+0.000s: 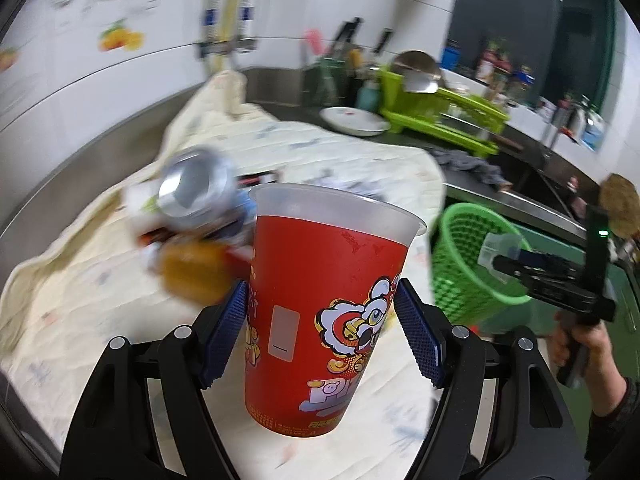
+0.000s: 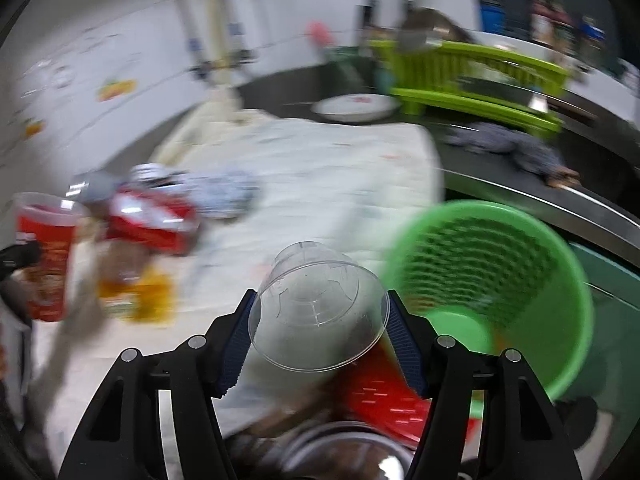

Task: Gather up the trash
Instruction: 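Carry both cups over the green basket and open both tools to drop them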

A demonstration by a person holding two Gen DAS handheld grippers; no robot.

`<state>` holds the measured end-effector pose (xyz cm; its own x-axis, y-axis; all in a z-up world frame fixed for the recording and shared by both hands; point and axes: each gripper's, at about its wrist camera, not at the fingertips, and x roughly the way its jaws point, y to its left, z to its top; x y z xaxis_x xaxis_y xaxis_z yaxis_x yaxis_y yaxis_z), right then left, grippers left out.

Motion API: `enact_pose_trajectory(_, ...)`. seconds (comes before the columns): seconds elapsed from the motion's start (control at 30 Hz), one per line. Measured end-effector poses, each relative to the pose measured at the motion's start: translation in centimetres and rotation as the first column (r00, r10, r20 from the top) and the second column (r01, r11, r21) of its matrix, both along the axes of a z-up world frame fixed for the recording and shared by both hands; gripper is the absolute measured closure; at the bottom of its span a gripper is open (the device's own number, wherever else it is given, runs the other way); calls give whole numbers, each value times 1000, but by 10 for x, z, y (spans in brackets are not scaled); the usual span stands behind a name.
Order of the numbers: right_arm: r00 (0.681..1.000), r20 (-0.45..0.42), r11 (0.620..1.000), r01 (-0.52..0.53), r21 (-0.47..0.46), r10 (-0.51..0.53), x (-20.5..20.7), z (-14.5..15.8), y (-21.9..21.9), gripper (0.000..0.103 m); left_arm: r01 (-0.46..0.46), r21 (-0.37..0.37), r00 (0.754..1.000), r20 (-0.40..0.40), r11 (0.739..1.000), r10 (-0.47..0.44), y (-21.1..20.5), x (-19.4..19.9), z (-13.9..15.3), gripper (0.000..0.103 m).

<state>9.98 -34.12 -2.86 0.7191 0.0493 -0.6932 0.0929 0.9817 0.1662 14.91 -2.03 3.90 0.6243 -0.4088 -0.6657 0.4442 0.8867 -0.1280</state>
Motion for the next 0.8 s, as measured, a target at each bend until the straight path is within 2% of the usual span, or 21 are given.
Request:
enact_pose_trajectory(0.13, 991, -65, 993, 112, -28, -113, -3, -21, -52, 42, 87, 2, 996, -12, 996, -87, -54, 11, -3, 30)
enact_pose_trajectory(0.37, 968, -138, 978, 208, -31, -210, -10, -55, -105, 42, 206, -19, 977, -59, 978, -207, -149, 32, -19, 30)
enact_pose_trajectory(0.47, 964, -154, 976, 218, -9, -216, -14, -63, -117, 40, 251, -20, 965, -78, 968, -252, -191, 38, -28, 30)
enact_pose_trajectory(0.57, 964, -146, 975, 223, -1, -221, -19, -66, -123, 28, 288, -23, 952, -105, 957, -288, -230, 45, -39, 30)
enact_pose_trajectory(0.8, 968, -119, 975, 218, -48, -222, -36, -61, -123, 27, 355, -20, 922, -158, 935, -354, -307, 52, -60, 30)
